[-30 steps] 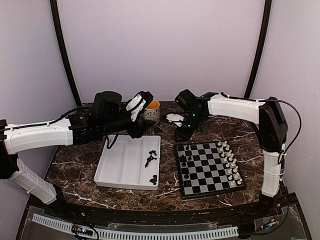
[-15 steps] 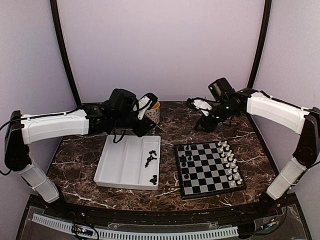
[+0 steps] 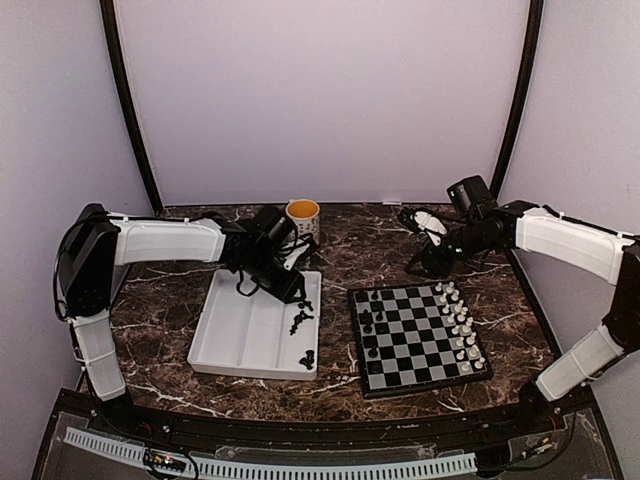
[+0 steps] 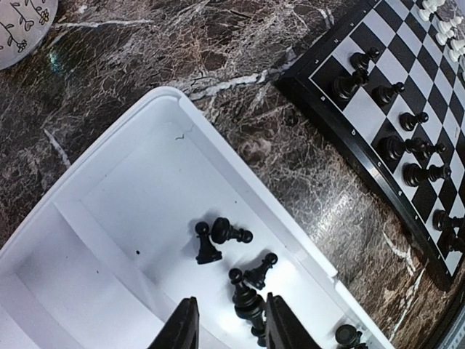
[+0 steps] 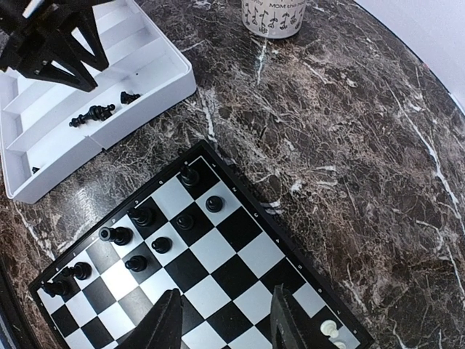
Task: Set up the chess pieces on the board
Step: Pick up the pawn from the storage box.
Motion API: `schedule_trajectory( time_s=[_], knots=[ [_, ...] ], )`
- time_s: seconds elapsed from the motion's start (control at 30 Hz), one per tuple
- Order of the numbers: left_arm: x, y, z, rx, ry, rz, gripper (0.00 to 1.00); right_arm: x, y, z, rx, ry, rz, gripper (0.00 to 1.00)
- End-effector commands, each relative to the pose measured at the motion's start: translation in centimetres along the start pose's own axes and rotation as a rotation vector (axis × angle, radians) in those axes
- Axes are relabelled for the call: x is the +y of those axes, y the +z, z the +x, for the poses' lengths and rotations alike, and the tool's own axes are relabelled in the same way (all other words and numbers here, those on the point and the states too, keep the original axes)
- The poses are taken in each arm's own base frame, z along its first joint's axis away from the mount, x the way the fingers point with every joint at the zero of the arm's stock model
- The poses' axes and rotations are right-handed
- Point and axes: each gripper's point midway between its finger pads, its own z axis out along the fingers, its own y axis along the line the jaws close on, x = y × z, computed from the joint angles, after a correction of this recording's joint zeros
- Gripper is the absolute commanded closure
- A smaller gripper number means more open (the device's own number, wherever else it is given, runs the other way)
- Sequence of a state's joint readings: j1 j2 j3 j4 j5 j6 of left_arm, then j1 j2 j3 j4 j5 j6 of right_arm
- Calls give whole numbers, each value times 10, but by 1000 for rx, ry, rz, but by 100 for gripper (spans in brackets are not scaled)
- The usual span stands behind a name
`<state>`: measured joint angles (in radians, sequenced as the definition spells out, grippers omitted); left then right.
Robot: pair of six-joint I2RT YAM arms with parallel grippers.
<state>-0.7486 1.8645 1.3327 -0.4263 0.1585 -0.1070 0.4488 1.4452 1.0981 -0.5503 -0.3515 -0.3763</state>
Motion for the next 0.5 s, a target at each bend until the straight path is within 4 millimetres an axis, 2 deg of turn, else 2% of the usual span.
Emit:
schedule_trajectory(
  time_s=[0.0, 0.17, 0.3, 0.47],
  knots=[
    [-2, -1, -12, 19, -55, -2, 67, 2, -7, -16, -76, -23, -14, 56],
    [5, 11, -16, 44, -63, -39, 70, 4, -5, -13, -75, -25, -22, 56],
    [6, 24, -10, 95, -68, -39, 73, 4, -6, -12, -78, -30, -10, 56],
    [9, 29, -5, 128, -65, -50, 73, 5, 1, -7, -64, -21, -30, 56]
  ],
)
